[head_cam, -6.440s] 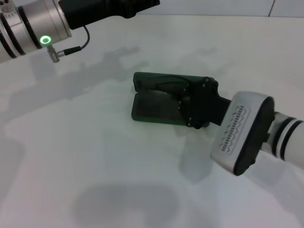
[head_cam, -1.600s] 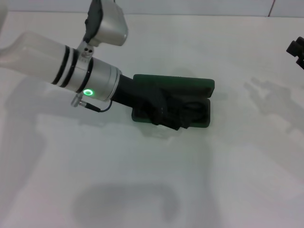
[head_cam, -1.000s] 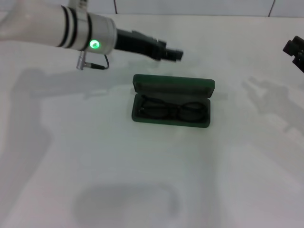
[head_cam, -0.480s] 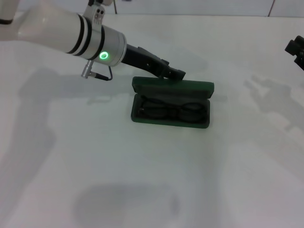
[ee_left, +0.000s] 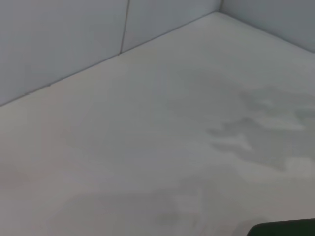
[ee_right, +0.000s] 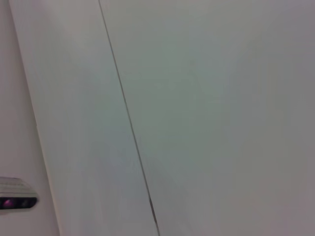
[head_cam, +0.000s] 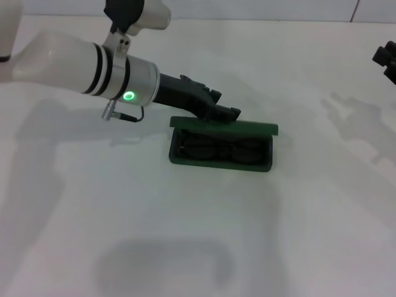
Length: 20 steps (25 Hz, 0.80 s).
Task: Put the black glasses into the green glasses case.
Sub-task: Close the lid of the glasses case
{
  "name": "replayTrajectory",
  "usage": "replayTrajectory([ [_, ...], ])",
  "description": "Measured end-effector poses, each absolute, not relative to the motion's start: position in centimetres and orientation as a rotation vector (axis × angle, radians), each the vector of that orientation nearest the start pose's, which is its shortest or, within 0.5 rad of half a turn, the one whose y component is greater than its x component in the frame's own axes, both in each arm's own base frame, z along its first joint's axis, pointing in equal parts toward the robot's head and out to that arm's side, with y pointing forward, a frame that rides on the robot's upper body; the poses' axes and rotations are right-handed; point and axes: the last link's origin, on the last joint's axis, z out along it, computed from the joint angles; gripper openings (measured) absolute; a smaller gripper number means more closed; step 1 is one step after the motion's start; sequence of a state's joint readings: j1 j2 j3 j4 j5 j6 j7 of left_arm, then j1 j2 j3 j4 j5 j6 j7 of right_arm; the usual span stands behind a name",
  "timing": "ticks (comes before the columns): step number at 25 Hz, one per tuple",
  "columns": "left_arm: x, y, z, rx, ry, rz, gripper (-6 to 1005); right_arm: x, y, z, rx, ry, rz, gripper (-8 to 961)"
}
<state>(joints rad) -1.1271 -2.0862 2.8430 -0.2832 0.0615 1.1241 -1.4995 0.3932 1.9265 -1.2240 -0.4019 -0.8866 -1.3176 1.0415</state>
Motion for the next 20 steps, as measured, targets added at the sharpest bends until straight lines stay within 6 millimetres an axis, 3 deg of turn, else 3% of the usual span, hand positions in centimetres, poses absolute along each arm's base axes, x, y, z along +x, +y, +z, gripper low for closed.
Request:
replayTrajectory([
  [7, -20.6, 40.4, -8.1, -2.830, -0.598, -0.154, 646, 29.7, 34.9, 4.2, -2.138, 0.605, 1.003, 233],
  [10, -20.3, 40.3, -8.2, -2.834, -0.523, -0.224, 643, 29.5, 35.0, 4.2, -2.145, 0.599, 0.999, 233],
  [16, -18.9, 40.3, -5.7, -2.758, -0.379, -0.600, 639, 28.8, 35.1, 3.7, -2.177, 0.561, 0.991, 232],
  [20, -19.0, 40.7, -3.9, -2.767, -0.520, -0.623, 646, 28.4, 35.2, 3.5, -2.199, 0.539, 0.984, 232],
])
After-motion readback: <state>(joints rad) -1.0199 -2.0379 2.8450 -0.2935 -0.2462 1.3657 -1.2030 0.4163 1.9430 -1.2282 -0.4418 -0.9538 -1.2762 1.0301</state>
